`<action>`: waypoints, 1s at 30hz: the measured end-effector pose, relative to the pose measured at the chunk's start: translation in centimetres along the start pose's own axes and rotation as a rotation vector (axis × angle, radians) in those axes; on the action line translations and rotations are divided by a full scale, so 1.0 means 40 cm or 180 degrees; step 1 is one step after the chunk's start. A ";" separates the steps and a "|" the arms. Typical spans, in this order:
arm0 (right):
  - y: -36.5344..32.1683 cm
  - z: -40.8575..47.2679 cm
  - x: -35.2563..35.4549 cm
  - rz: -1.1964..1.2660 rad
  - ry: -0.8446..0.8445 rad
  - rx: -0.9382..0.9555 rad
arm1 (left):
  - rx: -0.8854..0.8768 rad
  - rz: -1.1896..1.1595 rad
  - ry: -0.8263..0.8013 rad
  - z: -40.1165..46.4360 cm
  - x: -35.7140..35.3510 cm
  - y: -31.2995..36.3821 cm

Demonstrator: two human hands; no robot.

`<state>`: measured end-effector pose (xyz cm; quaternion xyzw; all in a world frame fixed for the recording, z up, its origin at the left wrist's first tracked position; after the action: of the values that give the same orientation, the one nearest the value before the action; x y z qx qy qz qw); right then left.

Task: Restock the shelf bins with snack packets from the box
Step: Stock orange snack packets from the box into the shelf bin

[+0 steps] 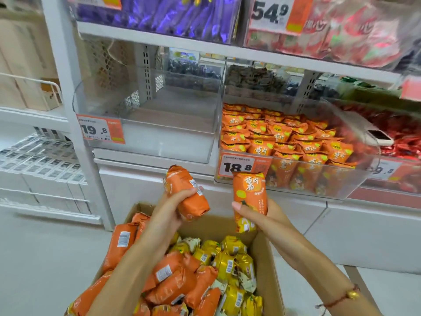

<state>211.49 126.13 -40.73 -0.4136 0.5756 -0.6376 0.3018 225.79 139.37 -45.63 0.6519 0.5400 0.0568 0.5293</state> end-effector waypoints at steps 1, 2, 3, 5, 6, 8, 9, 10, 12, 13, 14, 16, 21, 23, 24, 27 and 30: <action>-0.031 0.006 0.009 0.0300 -0.0032 0.0053 | -0.0186 0.0189 0.0101 0.012 -0.009 0.047; -0.062 0.015 0.022 0.0708 -0.0041 0.0054 | -0.0355 0.0375 0.0201 0.018 -0.024 0.096; -0.098 0.026 0.037 0.1137 -0.0058 0.0041 | -0.0538 0.0523 0.0309 0.024 -0.037 0.145; -0.169 0.057 0.069 0.1774 -0.0250 0.0109 | -0.0976 0.0675 0.0431 0.031 -0.067 0.243; -0.202 0.077 0.085 0.1886 -0.0383 0.0172 | -0.1127 0.0725 0.0426 0.036 -0.085 0.283; -0.246 0.124 0.116 0.1837 -0.0515 0.0229 | -0.1230 0.0705 0.0438 0.067 -0.109 0.350; -0.256 0.154 0.131 0.1715 -0.0514 0.0218 | -0.1208 0.0559 0.0478 0.084 -0.116 0.378; -0.263 0.186 0.145 0.1562 -0.0477 0.0195 | -0.1141 0.0343 0.0474 0.097 -0.126 0.401; -0.275 0.255 0.165 0.1283 -0.0292 0.0170 | -0.1030 -0.0025 0.0305 0.131 -0.149 0.435; -0.279 0.293 0.175 0.1195 -0.0144 0.0185 | -0.1027 -0.0120 0.0194 0.145 -0.168 0.450; -0.282 0.331 0.184 0.1126 0.0007 0.0206 | -0.1019 -0.0142 0.0099 0.158 -0.187 0.460; -0.286 0.401 0.192 0.0884 0.0275 0.0262 | -0.1077 0.0021 0.0009 0.188 -0.221 0.470; -0.269 0.584 0.225 0.0400 0.0778 0.0443 | -0.1376 0.0674 0.0220 0.248 -0.238 0.470; -0.260 0.645 0.238 0.0298 0.0991 0.0531 | -0.1341 0.0809 0.0278 0.270 -0.230 0.462; -0.259 0.670 0.238 0.0209 0.1048 0.0594 | -0.1297 0.0828 0.0296 0.280 -0.223 0.459; -0.256 0.723 0.215 -0.0160 0.1015 0.0755 | -0.1158 0.0721 0.0163 0.290 -0.222 0.454; -0.252 0.734 0.178 -0.0581 0.0875 0.0940 | -0.1141 0.0788 0.0056 0.285 -0.229 0.450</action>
<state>234.72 107.34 -29.65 -0.3245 0.4719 -0.7901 0.2187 241.00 127.79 -32.49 0.6082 0.4416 0.2222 0.6211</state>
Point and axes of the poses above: each hand's wrist, its own z-axis towards the middle knuckle, its own x-axis out of the back of the hand, y = z × x, the point moved 7 cm from there along z, towards the middle knuckle, and after that the axes turned 12 degrees about x, right-handed, at the moved point
